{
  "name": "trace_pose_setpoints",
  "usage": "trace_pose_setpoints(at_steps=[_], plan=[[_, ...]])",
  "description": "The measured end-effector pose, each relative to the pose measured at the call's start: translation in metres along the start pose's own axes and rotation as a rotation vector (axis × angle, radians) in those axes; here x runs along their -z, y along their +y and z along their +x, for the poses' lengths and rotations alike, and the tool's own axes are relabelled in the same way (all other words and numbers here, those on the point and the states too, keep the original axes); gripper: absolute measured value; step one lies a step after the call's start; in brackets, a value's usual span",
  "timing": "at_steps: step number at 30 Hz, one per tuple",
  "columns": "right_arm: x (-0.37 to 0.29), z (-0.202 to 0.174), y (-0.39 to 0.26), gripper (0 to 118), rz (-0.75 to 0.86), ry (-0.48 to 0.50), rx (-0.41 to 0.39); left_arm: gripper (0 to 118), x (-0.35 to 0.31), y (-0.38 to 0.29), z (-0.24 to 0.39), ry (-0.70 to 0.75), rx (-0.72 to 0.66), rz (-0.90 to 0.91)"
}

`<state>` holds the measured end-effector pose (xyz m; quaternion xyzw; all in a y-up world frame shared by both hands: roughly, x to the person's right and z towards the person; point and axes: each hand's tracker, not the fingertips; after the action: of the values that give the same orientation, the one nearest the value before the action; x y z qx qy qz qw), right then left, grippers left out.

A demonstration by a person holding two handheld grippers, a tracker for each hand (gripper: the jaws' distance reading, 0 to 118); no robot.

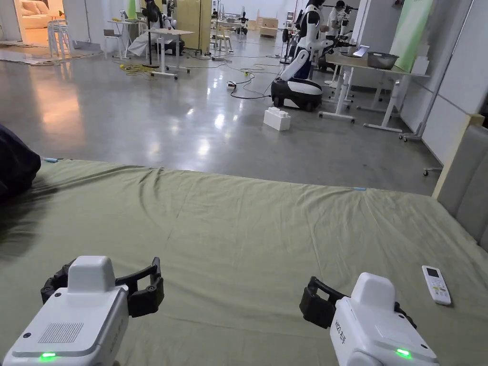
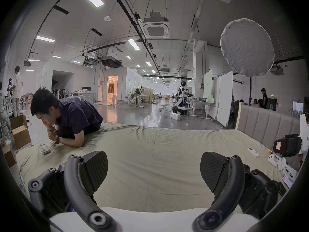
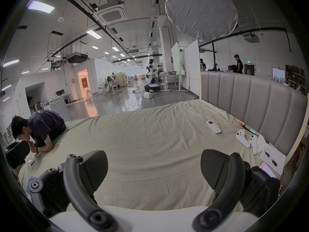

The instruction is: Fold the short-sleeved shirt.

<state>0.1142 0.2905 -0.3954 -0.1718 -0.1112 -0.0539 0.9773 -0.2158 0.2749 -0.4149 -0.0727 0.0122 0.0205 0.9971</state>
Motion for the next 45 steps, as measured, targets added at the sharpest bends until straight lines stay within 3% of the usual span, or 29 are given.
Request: trace_pose_setpoints(at_steps=[6, 30, 36, 42, 45], plan=[[0.008, -0.002, -0.006, 113, -0.006, -0.038, -0.04, 111, -0.001, 0.002, 0.003, -0.024, 0.034, 0.011], [0.021, 0.006, -0.008, 113, -0.082, 0.021, -0.015, 111, 0.005, -0.008, 0.004, -0.041, 0.066, -0.033], [0.022, 0.005, -0.011, 113, -0.071, -0.02, -0.006, 111, 0.007, -0.013, 0.002, -0.046, 0.054, -0.047], [0.02, 0.021, -0.016, 113, 0.033, 0.121, 0.047, 111, 0.007, -0.016, 0.004, -0.064, 0.085, -0.032], [0.019, 0.021, -0.018, 113, 0.049, 0.063, 0.03, 111, 0.007, -0.015, 0.005, -0.074, 0.077, -0.026]])
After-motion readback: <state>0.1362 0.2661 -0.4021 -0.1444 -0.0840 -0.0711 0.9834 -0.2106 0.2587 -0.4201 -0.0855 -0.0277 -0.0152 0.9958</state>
